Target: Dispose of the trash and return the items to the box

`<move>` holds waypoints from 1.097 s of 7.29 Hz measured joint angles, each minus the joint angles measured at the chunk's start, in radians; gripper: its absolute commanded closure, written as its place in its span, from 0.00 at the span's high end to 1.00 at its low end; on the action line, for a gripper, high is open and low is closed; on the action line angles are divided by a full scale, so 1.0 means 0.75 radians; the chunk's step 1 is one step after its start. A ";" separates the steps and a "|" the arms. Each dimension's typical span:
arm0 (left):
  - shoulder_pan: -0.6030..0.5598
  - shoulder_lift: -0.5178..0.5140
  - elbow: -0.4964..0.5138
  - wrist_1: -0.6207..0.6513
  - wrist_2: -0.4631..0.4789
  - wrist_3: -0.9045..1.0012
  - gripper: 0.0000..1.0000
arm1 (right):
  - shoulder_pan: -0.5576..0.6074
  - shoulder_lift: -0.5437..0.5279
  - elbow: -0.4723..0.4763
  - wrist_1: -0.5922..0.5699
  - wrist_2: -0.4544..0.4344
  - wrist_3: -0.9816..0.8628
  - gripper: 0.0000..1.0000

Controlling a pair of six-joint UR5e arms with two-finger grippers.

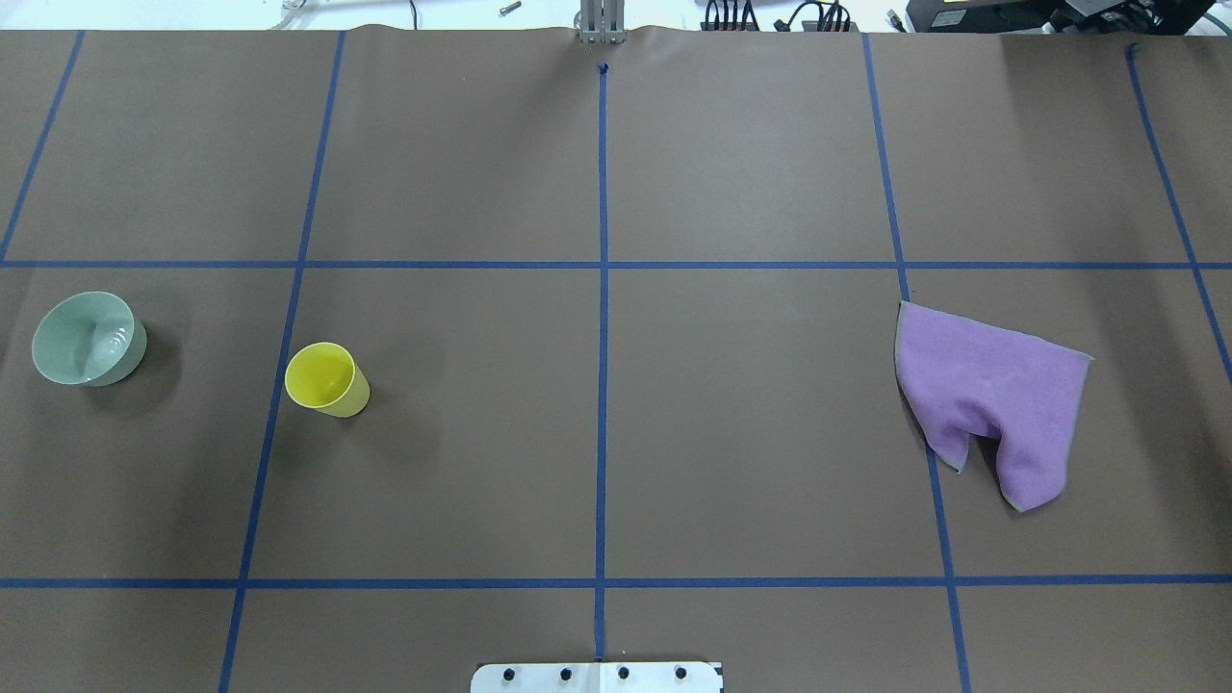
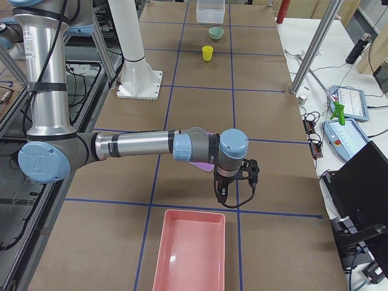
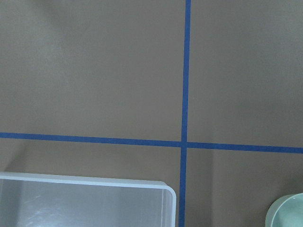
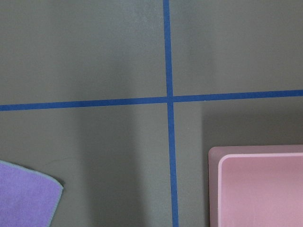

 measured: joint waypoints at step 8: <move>0.010 0.070 -0.014 -0.066 0.009 0.005 0.99 | 0.000 0.032 0.038 -0.007 -0.021 -0.003 1.00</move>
